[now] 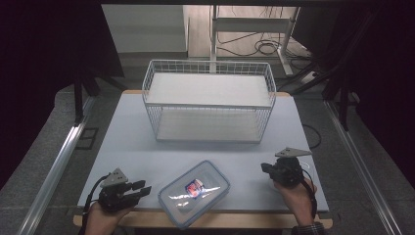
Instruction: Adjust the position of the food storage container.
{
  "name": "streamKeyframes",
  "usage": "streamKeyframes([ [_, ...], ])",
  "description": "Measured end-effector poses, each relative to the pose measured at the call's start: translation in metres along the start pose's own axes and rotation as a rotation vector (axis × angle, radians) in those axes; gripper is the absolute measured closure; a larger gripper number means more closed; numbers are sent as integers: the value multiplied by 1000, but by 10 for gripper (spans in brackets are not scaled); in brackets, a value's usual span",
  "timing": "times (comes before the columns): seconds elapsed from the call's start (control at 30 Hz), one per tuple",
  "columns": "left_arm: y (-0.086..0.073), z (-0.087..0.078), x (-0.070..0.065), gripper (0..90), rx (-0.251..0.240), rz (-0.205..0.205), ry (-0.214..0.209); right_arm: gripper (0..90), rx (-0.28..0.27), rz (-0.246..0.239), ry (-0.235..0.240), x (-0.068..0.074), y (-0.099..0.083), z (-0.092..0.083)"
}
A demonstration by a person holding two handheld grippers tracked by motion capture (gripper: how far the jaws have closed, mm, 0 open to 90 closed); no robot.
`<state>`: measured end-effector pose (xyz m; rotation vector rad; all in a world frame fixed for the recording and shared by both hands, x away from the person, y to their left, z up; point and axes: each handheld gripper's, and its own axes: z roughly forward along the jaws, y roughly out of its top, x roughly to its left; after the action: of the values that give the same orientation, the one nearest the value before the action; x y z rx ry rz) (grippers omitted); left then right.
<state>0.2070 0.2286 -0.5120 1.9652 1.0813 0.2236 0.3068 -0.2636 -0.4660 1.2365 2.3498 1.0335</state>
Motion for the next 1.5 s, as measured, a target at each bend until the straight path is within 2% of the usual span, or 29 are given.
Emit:
streamKeyframes([
  [0.03, -2, -1, -3, 754, 3, 5, -22, 887, 2, -3, 8, 3, 0, 0],
  [0.07, -2, -1, -3, 802, 3, 5, -22, 887, 3, -8, 17, 6, -1, 1],
  [0.1, -4, -1, -8, 848, 24, 25, -57, 887, 3, -14, 24, 9, -1, 2],
  [0.13, -4, -1, -8, 872, 24, 25, -57, 887, 3, -14, 24, 9, -1, 2],
  [0.17, -6, 1, -13, 895, 54, 47, -85, 888, 10, -23, 43, 16, -3, 4],
  [0.2, -6, 1, -13, 900, 54, 47, -85, 888, 10, -23, 43, 16, -3, 4],
  [0.23, -7, 3, -18, 900, 86, 56, -112, 890, 17, -26, 59, 21, -4, 6],
  [0.27, -7, 3, -18, 900, 86, 56, -112, 890, 17, -26, 59, 21, -4, 6],
  [0.3, -9, 5, -21, 900, 113, 67, -133, 891, 19, -32, 74, 25, -5, 7],
  [0.4, -10, 9, -26, 900, 146, 79, -165, 892, 25, -37, 96, 32, -6, 9],
  [0.53, -8, 14, -32, 900, 158, 88, -199, 892, 46, -49, 131, 41, -10, 14],
  [0.7, -4, 18, -38, 900, 152, 90, -185, 892, 74, -67, 160, 52, -12, 20],
  [0.73, -4, 19, -36, 900, 143, 64, -187, 892, 82, -69, 168, 54, -13, 21],
  [0.87, 0, 24, -34, 898, 136, 35, -173, 892, 103, -84, 182, 59, -14, 28],
  [1.07, 5, 33, -30, 892, 143, 8, -139, 892, 109, -79, 184, 58, -14, 34],
  [1.17, 7, 38, -27, 891, 138, -16, -150, 892, 110, -80, 188, 59, -14, 37],
  [1.23, 12, 43, -26, 891, 137, -24, -137, 893, 109, -85, 206, 63, -12, 39],
  [1.33, 16, 46, -25, 893, 137, -25, -116, 893, 114, -99, 185, 65, -12, 39],
  [1.37, 19, 48, -23, 894, 135, -29, -108, 893, 113, -82, 196, 63, -13, 39],
  [1.5, 28, 56, -15, 896, 144, -36, -94, 894, 114, -70, 185, 63, -13, 39],
])
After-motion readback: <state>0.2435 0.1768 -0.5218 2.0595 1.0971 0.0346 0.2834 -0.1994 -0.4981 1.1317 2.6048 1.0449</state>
